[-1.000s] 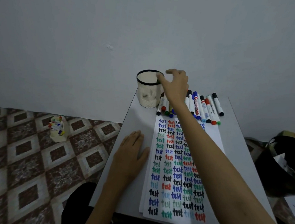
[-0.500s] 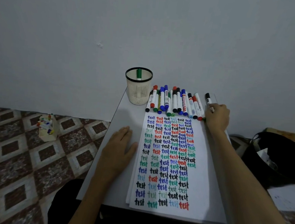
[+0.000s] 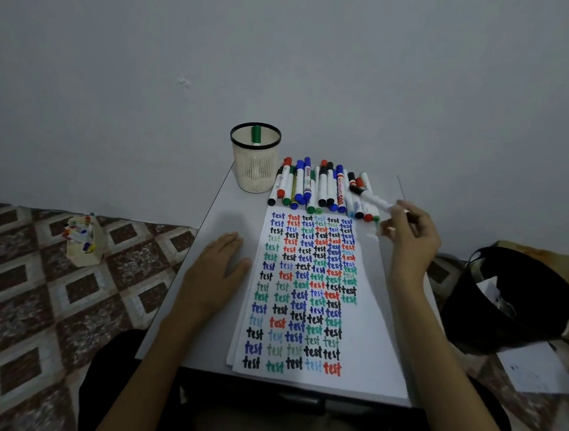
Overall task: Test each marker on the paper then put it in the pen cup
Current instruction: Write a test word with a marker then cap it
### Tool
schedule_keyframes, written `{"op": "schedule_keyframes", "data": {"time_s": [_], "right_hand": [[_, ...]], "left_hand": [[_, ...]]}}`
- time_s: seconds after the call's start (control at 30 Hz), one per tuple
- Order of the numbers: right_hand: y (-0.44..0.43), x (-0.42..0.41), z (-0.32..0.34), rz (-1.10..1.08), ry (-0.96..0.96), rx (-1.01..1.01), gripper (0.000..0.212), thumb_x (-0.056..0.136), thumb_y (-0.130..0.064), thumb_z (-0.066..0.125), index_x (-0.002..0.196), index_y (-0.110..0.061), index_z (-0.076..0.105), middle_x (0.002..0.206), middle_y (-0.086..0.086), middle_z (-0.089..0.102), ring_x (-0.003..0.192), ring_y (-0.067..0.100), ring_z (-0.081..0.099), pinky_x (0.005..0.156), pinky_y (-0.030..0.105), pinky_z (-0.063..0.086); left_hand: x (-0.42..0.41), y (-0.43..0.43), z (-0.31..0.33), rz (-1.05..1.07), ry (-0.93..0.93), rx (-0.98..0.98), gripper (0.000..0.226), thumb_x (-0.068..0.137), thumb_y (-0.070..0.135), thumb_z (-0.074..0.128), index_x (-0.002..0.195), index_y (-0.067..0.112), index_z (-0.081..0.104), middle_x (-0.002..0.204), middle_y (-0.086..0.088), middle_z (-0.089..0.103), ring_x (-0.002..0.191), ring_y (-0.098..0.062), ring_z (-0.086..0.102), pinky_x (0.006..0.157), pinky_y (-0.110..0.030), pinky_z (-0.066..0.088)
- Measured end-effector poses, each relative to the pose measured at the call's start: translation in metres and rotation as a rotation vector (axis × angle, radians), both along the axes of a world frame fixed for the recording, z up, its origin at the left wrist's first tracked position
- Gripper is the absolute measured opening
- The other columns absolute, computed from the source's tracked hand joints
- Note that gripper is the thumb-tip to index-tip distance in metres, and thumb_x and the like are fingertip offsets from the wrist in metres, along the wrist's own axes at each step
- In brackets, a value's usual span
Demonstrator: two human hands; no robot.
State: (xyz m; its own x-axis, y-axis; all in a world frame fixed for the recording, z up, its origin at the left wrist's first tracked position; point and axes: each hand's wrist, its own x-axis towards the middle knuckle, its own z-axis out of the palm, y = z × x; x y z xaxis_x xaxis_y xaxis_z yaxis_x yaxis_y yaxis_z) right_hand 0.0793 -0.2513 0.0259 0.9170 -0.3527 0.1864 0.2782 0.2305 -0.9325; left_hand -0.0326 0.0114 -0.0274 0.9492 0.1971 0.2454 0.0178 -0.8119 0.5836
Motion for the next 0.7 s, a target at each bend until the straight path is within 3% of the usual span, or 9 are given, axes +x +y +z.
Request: {"op": "schedule_keyframes", "data": {"time_s": [0.2, 0.3, 0.4, 0.53, 0.7], "right_hand": [[0.027, -0.064, -0.005, 0.483, 0.067, -0.034, 0.019, 0.092, -0.015, 0.058, 0.096, 0.002, 0.065, 0.069, 0.009, 0.065, 0.053, 0.016, 0.058, 0.051, 0.022, 0.053], [0.040, -0.079, -0.004, 0.553, 0.076, -0.030, 0.021, 0.092, -0.021, 0.060, 0.096, -0.001, 0.065, 0.070, 0.012, 0.064, 0.055, 0.018, 0.059, 0.051, 0.024, 0.052], [0.044, -0.088, -0.004, 0.604, 0.093, -0.045, 0.019, 0.091, -0.018, 0.063, 0.097, -0.001, 0.063, 0.071, 0.013, 0.064, 0.055, 0.018, 0.057, 0.046, 0.025, 0.048], [0.042, -0.094, -0.009, 0.671, 0.115, -0.174, 0.023, 0.087, -0.016, 0.068, 0.094, 0.005, 0.063, 0.065, 0.013, 0.063, 0.051, 0.019, 0.055, 0.043, 0.025, 0.042], [0.032, -0.093, -0.008, 0.702, 0.129, -0.120, 0.027, 0.088, -0.019, 0.067, 0.083, 0.007, 0.064, 0.052, 0.013, 0.053, 0.041, 0.019, 0.041, 0.041, 0.024, 0.036]], "left_hand": [[-0.012, -0.025, 0.016, -0.164, -0.069, -0.158, 0.071, 0.086, 0.067, 0.037, 0.142, 0.023, 0.037, 0.144, 0.006, 0.042, 0.128, -0.006, 0.041, 0.104, -0.031, 0.037], [-0.013, -0.050, 0.024, -0.286, -0.101, -0.091, 0.051, 0.093, 0.055, 0.039, 0.133, 0.024, 0.046, 0.111, 0.007, 0.062, 0.091, -0.003, 0.059, 0.076, -0.023, 0.049], [-0.013, -0.064, 0.027, -0.324, -0.140, -0.098, 0.037, 0.096, 0.044, 0.036, 0.115, 0.019, 0.056, 0.079, 0.011, 0.057, 0.067, -0.003, 0.054, 0.060, -0.019, 0.042], [-0.018, -0.076, 0.031, -0.395, -0.093, -0.134, 0.030, 0.101, 0.036, 0.033, 0.116, 0.018, 0.053, 0.073, 0.011, 0.054, 0.062, -0.003, 0.052, 0.055, -0.013, 0.038], [-0.021, -0.089, 0.034, -0.384, -0.117, -0.158, 0.025, 0.101, 0.024, 0.038, 0.110, 0.009, 0.056, 0.056, 0.013, 0.043, 0.050, 0.000, 0.047, 0.048, -0.011, 0.030]]}}
